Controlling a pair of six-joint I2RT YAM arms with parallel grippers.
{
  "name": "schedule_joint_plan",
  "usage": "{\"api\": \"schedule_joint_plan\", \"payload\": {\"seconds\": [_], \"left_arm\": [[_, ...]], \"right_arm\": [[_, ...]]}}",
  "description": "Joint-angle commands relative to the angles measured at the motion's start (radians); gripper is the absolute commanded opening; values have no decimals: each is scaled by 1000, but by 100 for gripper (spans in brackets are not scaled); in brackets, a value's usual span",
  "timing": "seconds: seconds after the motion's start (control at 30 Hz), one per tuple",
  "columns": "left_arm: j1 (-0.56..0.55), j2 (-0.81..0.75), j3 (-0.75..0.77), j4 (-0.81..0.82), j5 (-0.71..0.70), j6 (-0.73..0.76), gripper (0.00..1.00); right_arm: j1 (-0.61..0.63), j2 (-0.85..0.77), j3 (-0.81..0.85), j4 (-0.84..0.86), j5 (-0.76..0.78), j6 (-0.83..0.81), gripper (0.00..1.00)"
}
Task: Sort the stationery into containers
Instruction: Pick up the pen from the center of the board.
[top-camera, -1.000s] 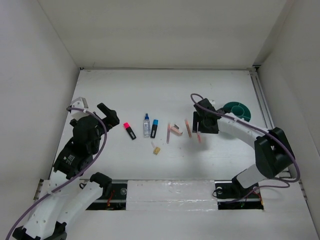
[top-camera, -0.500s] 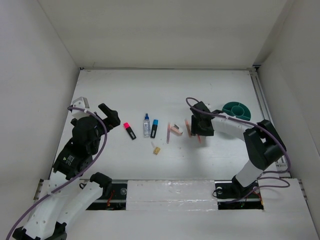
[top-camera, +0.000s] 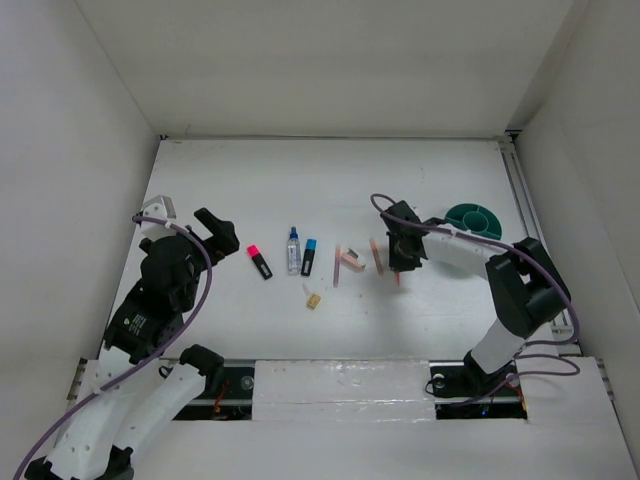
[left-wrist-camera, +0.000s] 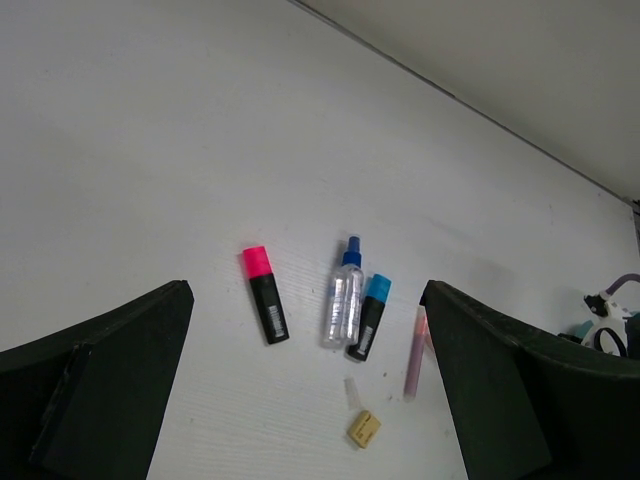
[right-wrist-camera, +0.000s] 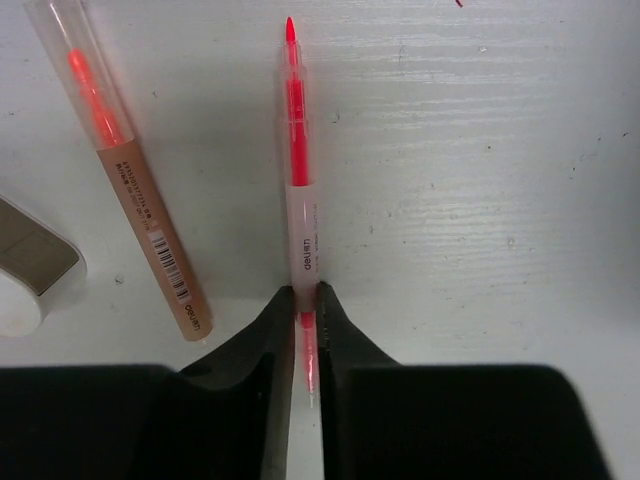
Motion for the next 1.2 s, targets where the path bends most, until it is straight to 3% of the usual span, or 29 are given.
{"api": "schedule_joint_plan", "payload": {"seconds": [0.0, 0.07, 0.3, 0.47, 0.53, 0.67, 0.7, 0.8, 0.93, 1.0, 1.17], "left_arm": [[4, -5, -1, 36, -5, 13, 99], [4, -5, -1, 36, -5, 13, 99], [-8, 29, 9, 8, 5, 13, 99], [-8, 194, 84, -24, 212, 23, 99], [-18, 260, 63, 38, 297, 36, 99], [-42, 435, 28, 60, 389, -144, 99], [-42, 462, -3, 60, 395, -266, 99], [-42, 449, -76, 89, 354, -402, 99], [-42, 504, -72, 71, 331, -471, 93], [-80, 571, -38, 4, 306, -494, 93], [-322, 734, 77, -115, 170, -661, 99]], "right_arm": [[-14, 21, 20, -17, -25, -12, 11], [-23, 21, 20, -17, -25, -12, 0], [-2, -65, 20, -35, -14, 22, 0], [65, -246, 40, -82, 60, 45, 0], [84, -298, 51, -95, 60, 45, 0], [133, -401, 86, -127, 49, 54, 0], [142, -410, 86, -128, 49, 54, 0], [187, -450, 112, -155, 58, 54, 0], [220, -510, 112, -155, 69, 54, 0], [231, -548, 99, -144, 60, 54, 0], [249, -613, 51, -121, 31, 63, 0]]}}
